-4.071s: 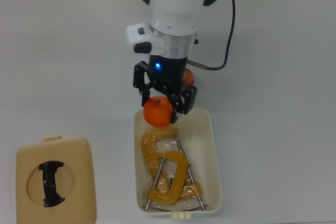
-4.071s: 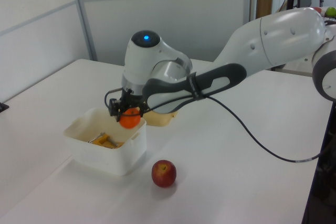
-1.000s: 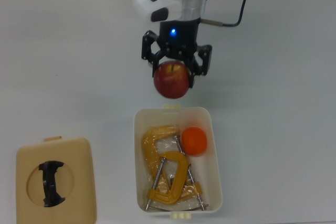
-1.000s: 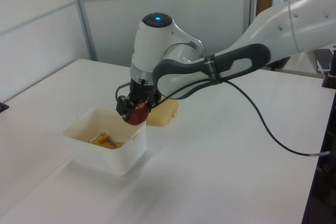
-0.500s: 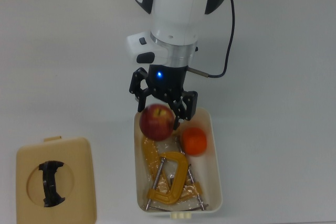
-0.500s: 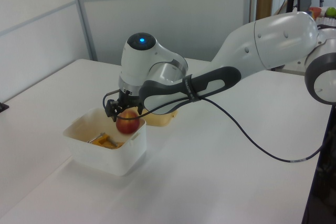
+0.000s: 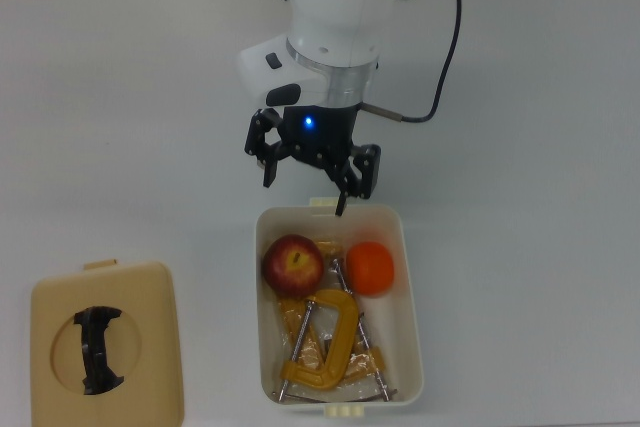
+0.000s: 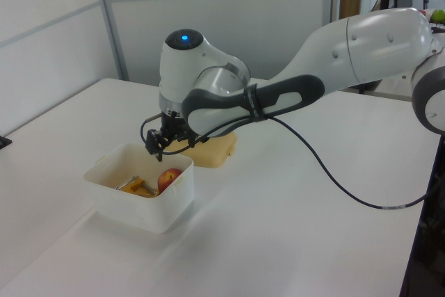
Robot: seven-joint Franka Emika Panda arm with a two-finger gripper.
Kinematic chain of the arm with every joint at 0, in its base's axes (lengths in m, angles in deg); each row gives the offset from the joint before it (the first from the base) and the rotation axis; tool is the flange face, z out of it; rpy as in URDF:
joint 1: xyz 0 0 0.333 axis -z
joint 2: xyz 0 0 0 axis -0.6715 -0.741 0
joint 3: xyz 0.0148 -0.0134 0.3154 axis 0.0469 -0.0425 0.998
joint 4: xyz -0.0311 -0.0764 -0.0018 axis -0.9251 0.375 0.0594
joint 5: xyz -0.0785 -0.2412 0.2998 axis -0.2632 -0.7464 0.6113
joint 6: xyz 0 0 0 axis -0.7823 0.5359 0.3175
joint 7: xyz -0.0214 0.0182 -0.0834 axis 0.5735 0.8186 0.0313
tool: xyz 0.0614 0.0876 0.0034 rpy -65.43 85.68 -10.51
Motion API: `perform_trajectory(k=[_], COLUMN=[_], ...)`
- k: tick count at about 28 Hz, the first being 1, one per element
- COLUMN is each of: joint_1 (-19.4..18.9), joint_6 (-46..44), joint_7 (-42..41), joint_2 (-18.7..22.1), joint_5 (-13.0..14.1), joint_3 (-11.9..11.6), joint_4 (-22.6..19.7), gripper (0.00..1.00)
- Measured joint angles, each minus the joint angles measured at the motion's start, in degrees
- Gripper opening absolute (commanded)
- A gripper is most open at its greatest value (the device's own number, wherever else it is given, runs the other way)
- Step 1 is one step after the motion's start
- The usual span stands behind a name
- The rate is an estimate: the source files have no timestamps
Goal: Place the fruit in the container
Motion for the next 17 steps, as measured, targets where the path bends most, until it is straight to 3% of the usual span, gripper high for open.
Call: perform_trajectory(k=[4, 12, 17], joint_1=[0.1, 0.4, 3.4], joint_6=[-10.1, -24.3, -29.0], joint_7=[-11.0, -22.7, -27.5], joint_2=[1.8, 5.8, 8.7], joint_5=[4.0, 4.5, 5.6], joint_3=[0.0, -0.8, -1.7], joint_4=[0.1, 0.2, 0.2], gripper=[1.00, 1.00, 1.00])
